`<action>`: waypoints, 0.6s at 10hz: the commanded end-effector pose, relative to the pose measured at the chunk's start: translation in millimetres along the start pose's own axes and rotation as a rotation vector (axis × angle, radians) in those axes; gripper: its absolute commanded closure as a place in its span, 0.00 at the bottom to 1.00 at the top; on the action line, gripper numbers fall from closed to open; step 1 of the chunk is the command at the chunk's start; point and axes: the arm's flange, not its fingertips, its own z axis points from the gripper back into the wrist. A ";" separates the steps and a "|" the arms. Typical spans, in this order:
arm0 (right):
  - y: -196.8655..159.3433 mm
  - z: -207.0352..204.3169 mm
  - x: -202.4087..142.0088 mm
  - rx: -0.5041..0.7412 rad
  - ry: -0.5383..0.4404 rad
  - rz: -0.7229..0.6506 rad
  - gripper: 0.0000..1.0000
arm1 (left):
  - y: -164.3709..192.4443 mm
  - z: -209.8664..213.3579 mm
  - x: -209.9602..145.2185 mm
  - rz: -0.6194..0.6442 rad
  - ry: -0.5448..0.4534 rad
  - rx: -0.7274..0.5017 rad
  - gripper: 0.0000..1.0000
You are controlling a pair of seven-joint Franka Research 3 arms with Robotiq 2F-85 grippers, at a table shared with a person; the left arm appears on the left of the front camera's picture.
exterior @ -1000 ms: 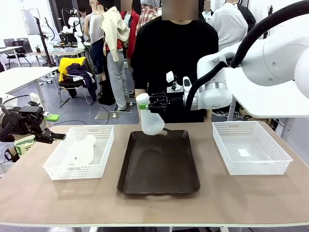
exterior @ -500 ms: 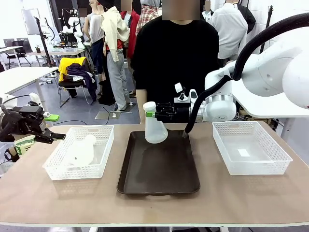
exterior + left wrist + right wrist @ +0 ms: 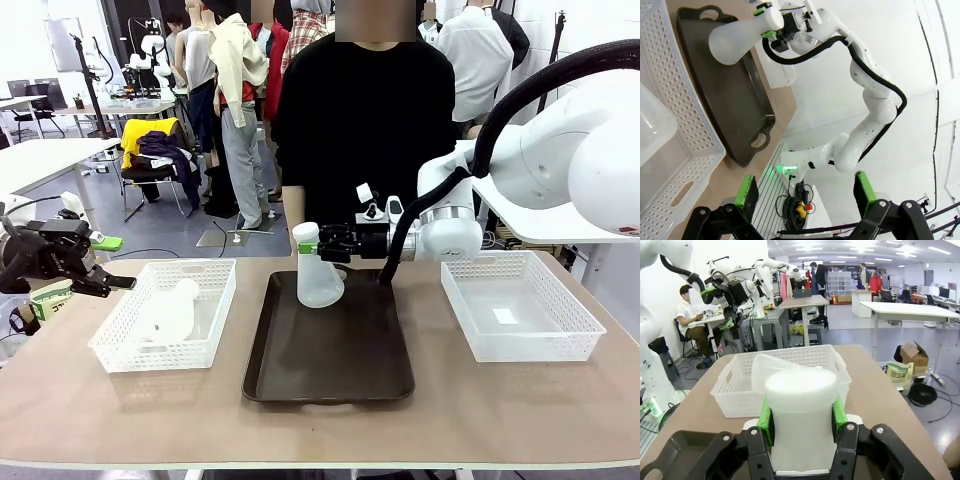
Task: Prepare the laboratory tools.
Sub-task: Place the picked Big flask upright in the Handle tray as instructed by the person.
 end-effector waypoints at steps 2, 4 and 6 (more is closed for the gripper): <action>-9.7 -1.7 1.0 -0.001 -0.015 -0.030 0.93 | -2.2 1.1 0.2 -0.005 -0.002 0.001 0.00; -7.5 -0.3 2.0 -0.003 -0.001 -0.023 0.55 | -2.2 1.1 0.2 -0.005 -0.002 0.001 0.00; -6.4 0.6 0.2 -0.009 0.002 -0.035 0.16 | -2.2 1.1 0.2 -0.005 -0.002 0.001 0.00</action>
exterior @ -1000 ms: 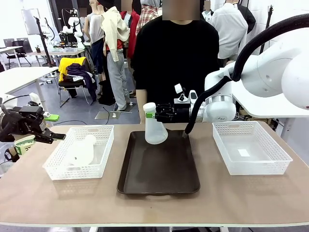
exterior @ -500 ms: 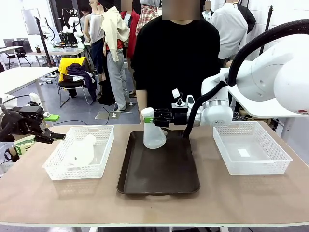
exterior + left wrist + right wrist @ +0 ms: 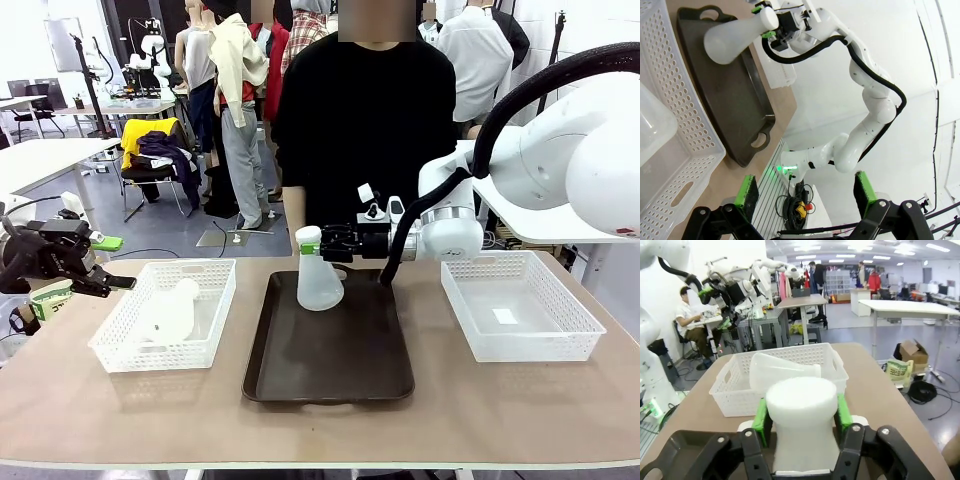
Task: Prepare the laboratory tools.
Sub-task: Place the picked Big flask upright in the Handle tray as instructed by the person.
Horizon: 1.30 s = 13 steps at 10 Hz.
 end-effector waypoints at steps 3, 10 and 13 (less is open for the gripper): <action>0.0 -0.3 1.9 -0.014 0.079 -0.103 0.00 | -2.2 1.1 0.2 -0.006 -0.002 0.001 0.00; 3.5 21.4 11.1 -0.051 0.141 -0.127 0.00 | -2.2 1.1 0.2 -0.006 -0.002 0.001 0.00; 3.5 21.4 11.1 -0.051 0.141 -0.127 0.00 | -2.2 1.1 0.2 -0.006 -0.002 0.001 0.00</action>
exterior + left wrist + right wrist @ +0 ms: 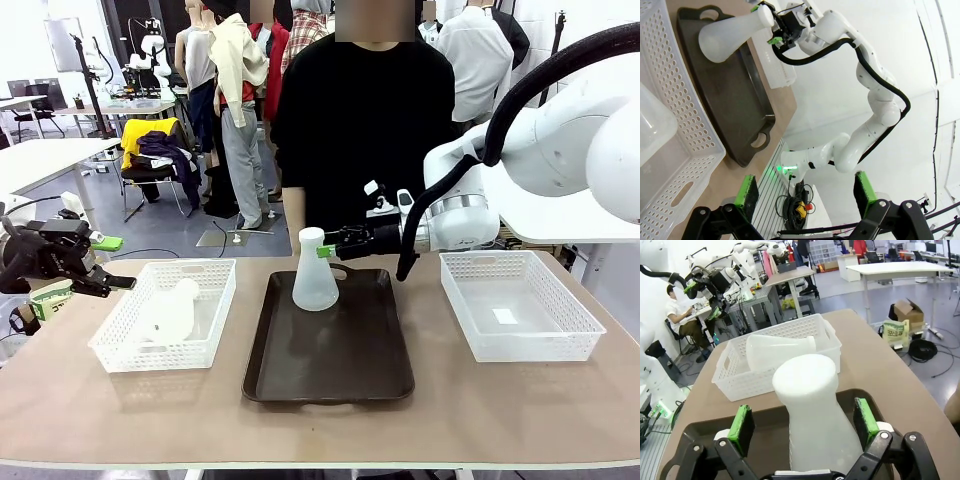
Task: Prepare the laboratory tools.
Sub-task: Pick up the Big flask that the person points to.
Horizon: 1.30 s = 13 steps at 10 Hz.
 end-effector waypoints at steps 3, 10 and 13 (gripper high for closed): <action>-2.7 -3.5 -2.6 0.010 -0.007 0.015 0.00 | -2.2 1.1 0.2 -0.005 -0.002 0.001 0.00; 19.0 52.4 24.5 -0.120 0.159 0.023 0.00 | -2.2 1.1 0.2 -0.005 -0.002 0.001 0.00; 49.9 116.9 38.3 -0.346 0.212 0.013 0.00 | -2.2 1.1 0.2 -0.005 -0.002 0.001 0.00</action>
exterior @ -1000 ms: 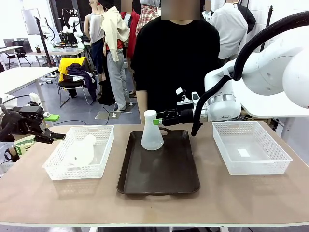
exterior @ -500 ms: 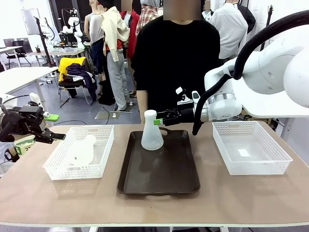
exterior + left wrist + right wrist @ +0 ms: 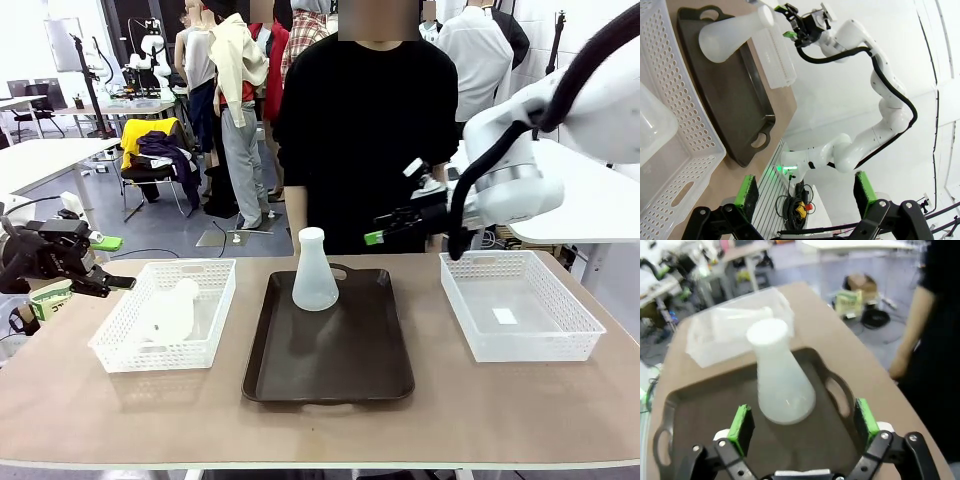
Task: Prepare the laboratory tools.
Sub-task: Pick up the Big flask that the person points to.
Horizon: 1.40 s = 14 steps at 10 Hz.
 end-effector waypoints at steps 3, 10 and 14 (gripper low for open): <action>62.0 86.1 3.3 -0.319 0.001 -0.070 0.00 | -2.4 0.7 0.3 -0.006 -0.001 0.000 0.00; 80.3 146.9 3.6 -0.454 -0.138 -0.103 0.00 | -2.4 0.7 0.3 -0.006 -0.001 0.000 0.00; 80.3 146.9 3.6 -0.454 -0.138 -0.103 0.00 | -2.4 0.7 0.3 -0.006 -0.001 0.000 0.00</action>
